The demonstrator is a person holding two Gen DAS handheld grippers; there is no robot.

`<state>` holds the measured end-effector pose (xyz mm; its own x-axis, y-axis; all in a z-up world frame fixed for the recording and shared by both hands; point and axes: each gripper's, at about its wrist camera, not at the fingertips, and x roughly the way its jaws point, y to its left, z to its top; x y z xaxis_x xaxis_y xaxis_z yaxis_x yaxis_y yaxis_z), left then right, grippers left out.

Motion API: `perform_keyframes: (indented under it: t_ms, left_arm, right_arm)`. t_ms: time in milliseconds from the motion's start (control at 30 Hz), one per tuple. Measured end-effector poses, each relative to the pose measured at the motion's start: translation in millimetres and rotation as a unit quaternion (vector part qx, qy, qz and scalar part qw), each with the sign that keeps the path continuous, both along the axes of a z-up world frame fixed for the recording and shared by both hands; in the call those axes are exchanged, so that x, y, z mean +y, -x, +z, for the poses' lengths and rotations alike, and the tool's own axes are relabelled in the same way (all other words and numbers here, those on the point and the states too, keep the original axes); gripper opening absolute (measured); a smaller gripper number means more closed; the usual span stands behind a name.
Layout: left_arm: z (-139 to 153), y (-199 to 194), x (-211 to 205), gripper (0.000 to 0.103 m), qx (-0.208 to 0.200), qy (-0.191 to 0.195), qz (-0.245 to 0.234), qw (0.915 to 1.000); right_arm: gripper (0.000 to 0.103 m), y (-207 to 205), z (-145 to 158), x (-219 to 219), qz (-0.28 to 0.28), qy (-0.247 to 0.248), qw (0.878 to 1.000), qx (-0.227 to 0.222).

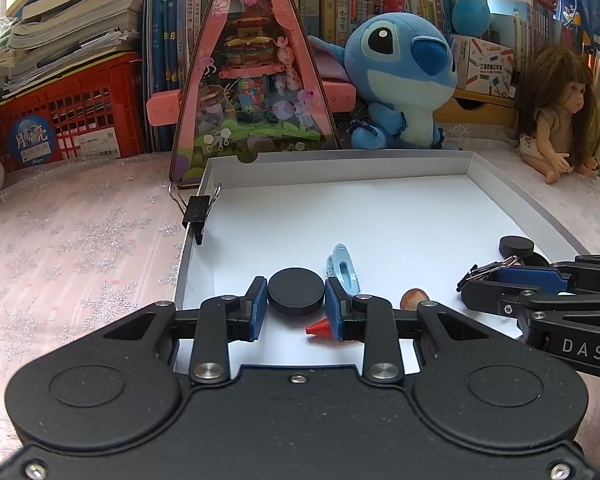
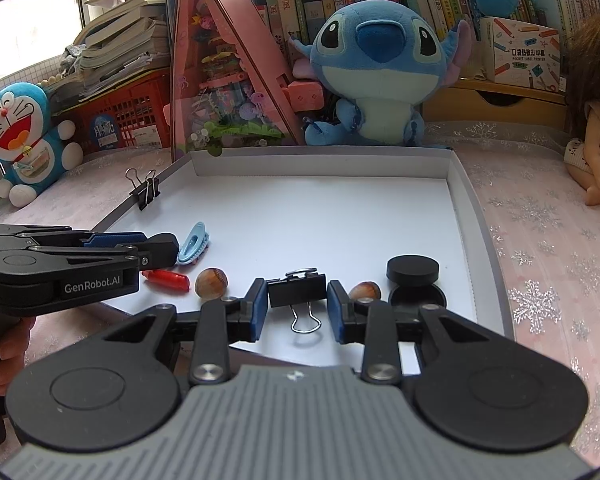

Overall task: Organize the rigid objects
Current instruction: 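Carry the black disc and binder clip into the tray and open both tools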

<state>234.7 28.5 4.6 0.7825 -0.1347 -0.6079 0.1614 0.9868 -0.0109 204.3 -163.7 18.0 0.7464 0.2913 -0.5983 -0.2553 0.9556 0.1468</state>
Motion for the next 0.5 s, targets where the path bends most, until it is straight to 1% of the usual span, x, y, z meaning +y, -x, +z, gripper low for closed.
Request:
perform_keyframes:
  t_ms: [267, 400, 500]
  left_arm:
    - [-1.1, -0.9, -2.1, 0.029, 0.005, 0.006, -0.004, 1.0]
    - [-1.3, -0.9, -2.1, 0.029, 0.005, 0.006, -0.004, 1.0]
    - [-0.6, -0.1, -2.4, 0.03, 0.007, 0.006, -0.004, 1.0]
  right_arm:
    - [0.037, 0.2, -0.4, 0.3, 0.0, 0.001, 1.0, 0.0]
    - [0.04, 0.5, -0.1, -0.2, -0.001, 0.0, 1.0, 0.0]
    - [0.041, 0.8, 0.2, -0.5, -0.002, -0.001, 1.0, 0.0]
